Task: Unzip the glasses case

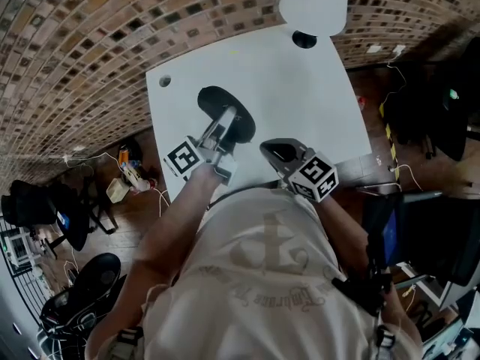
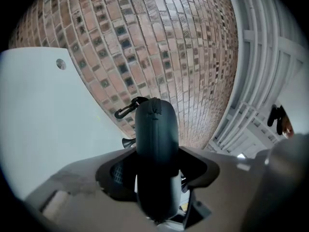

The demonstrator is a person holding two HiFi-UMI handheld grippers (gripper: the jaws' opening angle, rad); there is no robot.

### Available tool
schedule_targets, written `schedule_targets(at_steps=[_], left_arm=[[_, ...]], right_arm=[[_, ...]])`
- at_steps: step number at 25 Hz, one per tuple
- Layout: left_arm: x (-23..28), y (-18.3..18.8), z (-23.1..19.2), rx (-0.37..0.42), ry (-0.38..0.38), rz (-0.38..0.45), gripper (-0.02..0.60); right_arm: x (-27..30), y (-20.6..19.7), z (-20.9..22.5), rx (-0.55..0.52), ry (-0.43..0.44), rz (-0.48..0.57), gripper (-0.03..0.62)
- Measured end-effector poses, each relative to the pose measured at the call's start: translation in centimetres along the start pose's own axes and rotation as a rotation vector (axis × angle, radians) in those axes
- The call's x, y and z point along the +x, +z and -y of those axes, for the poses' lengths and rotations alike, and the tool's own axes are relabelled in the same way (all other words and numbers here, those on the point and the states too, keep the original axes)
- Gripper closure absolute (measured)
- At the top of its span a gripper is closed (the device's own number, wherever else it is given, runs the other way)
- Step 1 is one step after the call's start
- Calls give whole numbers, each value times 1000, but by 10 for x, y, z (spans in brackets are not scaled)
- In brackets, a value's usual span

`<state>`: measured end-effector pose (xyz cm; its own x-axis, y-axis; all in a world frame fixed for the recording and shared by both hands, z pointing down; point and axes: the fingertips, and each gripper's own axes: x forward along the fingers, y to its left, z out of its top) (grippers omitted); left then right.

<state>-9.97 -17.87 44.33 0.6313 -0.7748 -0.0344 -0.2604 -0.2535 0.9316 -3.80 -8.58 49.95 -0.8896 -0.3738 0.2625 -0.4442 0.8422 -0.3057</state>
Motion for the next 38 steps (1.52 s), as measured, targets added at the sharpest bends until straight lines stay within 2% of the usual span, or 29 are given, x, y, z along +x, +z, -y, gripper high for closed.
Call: schedule_targets(at_steps=[7,14,17,19,24,31,38], left_arm=[[9,0,5,17,-25,-25,314],[10,9,9,-2,-29,-11,314],[10,13,11,-14,-30,0,314],[10,14,13,-21,-32,3,314],[12,10,19,-21,-48,-9,314],[15,11,17,-30,-47,-8,314],[14,7,20,-8,-55,-18,319]], right_arm=[[2,1,1,-14,-2,4,585],[12,14,-4,-64,-5,14,581],[16,17,-5,-75,-9,15,526],[18,20,-4,-79,-17,21,516],[19,29,-3,-90,-33,55,517],[18,34,-4,-111,-39,68,579],[17,34,-4,-124,-43,71,582]])
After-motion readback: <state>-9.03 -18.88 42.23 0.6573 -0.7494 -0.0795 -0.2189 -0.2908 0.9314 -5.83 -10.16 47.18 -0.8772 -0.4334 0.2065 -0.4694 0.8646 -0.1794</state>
